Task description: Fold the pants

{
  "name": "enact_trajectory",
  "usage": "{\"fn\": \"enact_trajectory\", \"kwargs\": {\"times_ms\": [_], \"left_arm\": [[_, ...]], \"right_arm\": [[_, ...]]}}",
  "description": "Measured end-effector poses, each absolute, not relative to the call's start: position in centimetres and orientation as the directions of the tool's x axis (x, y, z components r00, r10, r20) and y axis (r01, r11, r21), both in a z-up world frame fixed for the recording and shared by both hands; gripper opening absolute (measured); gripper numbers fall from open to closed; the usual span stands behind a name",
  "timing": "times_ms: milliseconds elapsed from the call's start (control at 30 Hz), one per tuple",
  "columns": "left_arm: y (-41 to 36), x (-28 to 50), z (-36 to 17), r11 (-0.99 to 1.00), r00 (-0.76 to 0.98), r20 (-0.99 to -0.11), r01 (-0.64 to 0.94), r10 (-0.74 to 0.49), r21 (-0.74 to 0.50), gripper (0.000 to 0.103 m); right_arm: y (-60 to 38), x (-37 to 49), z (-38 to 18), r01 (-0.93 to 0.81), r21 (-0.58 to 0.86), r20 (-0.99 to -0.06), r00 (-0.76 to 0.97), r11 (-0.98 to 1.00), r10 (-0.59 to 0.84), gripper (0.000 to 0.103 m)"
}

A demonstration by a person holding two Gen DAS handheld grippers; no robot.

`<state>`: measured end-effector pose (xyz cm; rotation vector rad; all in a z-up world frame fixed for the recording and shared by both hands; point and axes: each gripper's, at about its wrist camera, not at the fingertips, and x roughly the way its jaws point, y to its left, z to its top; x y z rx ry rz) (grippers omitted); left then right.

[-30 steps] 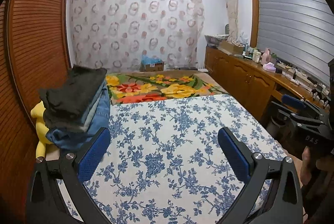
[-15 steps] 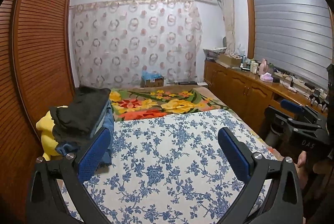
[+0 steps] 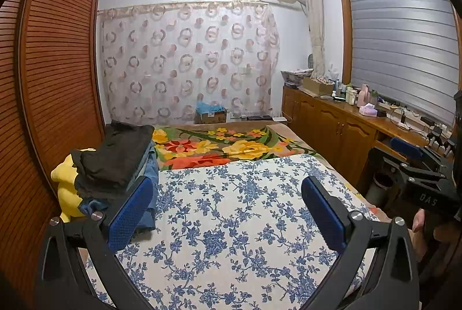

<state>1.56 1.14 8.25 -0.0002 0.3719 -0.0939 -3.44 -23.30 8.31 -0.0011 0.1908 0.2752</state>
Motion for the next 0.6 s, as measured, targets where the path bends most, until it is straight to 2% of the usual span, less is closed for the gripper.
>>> {"fn": "enact_trajectory", "kwargs": {"times_ms": [600], "left_arm": [[1.22,1.51,8.09,0.996,0.927,-0.366,0.088,-0.089,-0.018,0.103]], "right_arm": [[-23.38,-3.18,8.13,-0.273,0.025,-0.193,0.942,0.962,0.273,0.085]]}}
